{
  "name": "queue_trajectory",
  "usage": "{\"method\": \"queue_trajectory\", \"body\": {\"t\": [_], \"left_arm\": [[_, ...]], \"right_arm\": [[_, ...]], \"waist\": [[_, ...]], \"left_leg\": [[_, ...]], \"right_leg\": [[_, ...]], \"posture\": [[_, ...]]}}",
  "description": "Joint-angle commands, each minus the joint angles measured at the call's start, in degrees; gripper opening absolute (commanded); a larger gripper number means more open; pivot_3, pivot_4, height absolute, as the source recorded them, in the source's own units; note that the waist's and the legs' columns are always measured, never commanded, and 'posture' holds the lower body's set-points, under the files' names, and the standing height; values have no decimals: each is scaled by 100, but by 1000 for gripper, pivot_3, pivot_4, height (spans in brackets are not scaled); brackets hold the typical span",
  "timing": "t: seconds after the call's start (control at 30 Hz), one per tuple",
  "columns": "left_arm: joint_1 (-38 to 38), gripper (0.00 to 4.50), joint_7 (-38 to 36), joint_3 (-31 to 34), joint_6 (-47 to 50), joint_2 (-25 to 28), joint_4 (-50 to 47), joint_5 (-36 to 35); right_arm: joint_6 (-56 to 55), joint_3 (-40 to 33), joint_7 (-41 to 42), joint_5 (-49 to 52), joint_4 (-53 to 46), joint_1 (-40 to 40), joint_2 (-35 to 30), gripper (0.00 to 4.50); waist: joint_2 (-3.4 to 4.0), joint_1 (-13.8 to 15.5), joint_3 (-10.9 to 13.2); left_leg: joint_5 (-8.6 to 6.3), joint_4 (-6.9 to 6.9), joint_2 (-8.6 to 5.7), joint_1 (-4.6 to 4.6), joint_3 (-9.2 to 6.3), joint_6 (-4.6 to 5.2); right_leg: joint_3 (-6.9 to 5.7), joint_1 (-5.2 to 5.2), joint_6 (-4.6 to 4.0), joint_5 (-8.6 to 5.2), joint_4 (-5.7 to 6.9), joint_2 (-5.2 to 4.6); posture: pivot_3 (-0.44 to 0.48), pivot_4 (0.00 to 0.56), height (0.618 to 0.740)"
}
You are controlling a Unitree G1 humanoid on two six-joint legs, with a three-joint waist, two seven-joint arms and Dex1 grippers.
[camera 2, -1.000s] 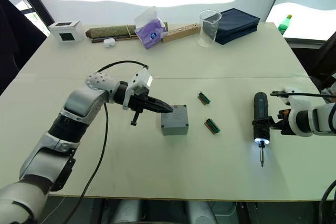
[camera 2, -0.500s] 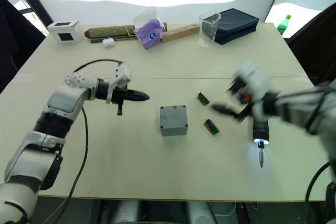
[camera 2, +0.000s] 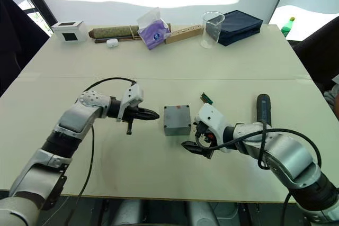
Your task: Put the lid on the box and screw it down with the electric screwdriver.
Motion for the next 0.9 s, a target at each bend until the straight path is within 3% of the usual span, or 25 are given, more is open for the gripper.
{"method": "queue_trajectory", "body": {"t": [0.03,0.23,0.43,0.5,0.6,0.8,0.9], "left_arm": [[-331,0,50,-29,-428,-251,351,103],[-651,0,120,-45,-890,-492,959,339],[-769,0,62,-40,-1201,-253,1234,654],[-621,0,-108,-24,-1057,-29,971,642],[-332,0,-340,-37,-686,268,382,546],[210,0,-563,-83,-67,660,-571,427],[320,0,-352,-94,59,453,-749,384]], "right_arm": [[179,-144,84,285,-359,-14,146,4488],[603,-552,-129,816,-583,-4,575,4488],[713,-915,-32,835,-844,102,148,4488],[386,-826,222,351,-789,213,-445,4488],[-71,-683,455,-95,-444,232,-814,4488],[-864,-107,719,-929,420,-172,-686,4488],[-1130,281,877,-1215,706,-420,-432,4488]], "waist": [[0,1,0],[-1,-19,0],[-2,-27,1],[-1,-23,1],[-2,-38,1],[-2,-36,1],[-2,-22,1]], "left_leg": [[0,0,0,0,0,0],[-1,0,0,0,-1,2],[-1,0,0,0,-4,1],[-2,-1,0,0,-4,3],[-4,-2,0,1,-2,7],[-4,-1,1,7,-1,6],[-2,-1,1,7,-1,3]], "right_leg": [[0,-1,0,0,0,0],[0,-1,0,0,1,1],[0,0,0,0,2,3],[0,-1,0,0,3,3],[1,-2,0,0,1,2],[2,1,0,0,6,3],[2,2,0,0,6,2]], "posture": [[0,150,740],[0,150,740],[0,150,740],[0,150,740],[0,150,740],[0,150,740],[0,150,740]]}}
